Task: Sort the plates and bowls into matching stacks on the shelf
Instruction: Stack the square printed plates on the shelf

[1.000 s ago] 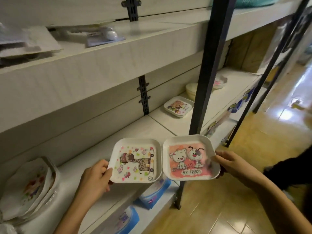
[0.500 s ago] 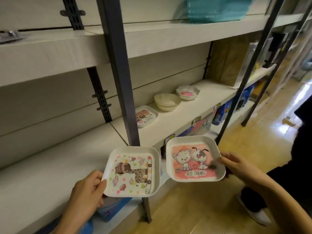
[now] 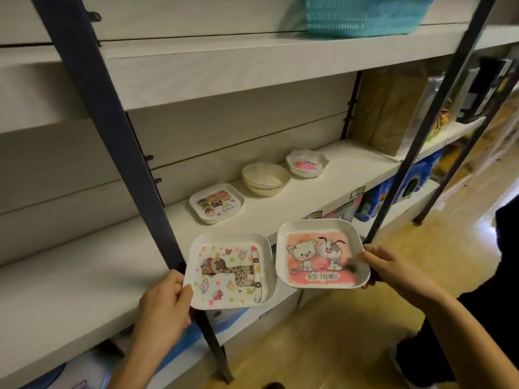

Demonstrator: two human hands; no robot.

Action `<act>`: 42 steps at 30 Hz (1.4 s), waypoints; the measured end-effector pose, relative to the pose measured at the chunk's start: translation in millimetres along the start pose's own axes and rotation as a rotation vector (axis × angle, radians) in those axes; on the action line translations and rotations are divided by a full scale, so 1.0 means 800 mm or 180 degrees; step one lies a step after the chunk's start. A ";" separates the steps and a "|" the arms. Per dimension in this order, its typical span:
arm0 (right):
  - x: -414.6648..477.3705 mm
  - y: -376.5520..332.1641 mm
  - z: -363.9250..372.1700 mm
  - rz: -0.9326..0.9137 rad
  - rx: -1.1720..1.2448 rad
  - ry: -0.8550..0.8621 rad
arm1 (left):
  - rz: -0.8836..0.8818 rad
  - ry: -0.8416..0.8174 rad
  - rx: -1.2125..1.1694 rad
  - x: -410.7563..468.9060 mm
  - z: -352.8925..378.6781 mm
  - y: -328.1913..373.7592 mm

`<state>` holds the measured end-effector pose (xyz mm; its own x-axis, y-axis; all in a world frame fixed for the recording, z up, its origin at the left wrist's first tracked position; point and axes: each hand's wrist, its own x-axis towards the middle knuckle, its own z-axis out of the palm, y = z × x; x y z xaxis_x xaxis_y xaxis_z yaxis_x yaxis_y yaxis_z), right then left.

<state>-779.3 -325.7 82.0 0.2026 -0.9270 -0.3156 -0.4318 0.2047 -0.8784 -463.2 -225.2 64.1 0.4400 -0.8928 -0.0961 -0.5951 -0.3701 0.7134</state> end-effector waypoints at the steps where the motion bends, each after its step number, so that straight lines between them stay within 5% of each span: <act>1: 0.012 -0.002 -0.006 -0.0021 -0.0037 -0.0020 | -0.0011 -0.0002 0.0034 0.007 0.007 0.006; 11: 0.144 -0.058 -0.061 -0.0296 -0.0028 -0.0308 | -0.0238 0.0406 0.0234 0.099 0.051 0.059; 17: 0.245 -0.068 -0.064 -0.0299 -0.0327 -0.0951 | -0.0531 0.0733 0.0298 0.130 0.060 0.068; 32: 0.441 -0.139 0.046 -0.0967 -0.0920 -0.1662 | -0.1548 0.2271 0.0082 0.122 0.090 0.099; 42: 0.478 -0.142 0.153 -0.1181 -0.1502 -0.1997 | -0.2068 0.2406 0.0220 0.116 0.104 0.101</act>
<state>-545.4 -664.8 17.0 0.7897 -0.5351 -0.3000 -0.5332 -0.3569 -0.7670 -526.2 -358.9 55.0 0.9919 -0.1229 0.0310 -0.1145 -0.7641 0.6348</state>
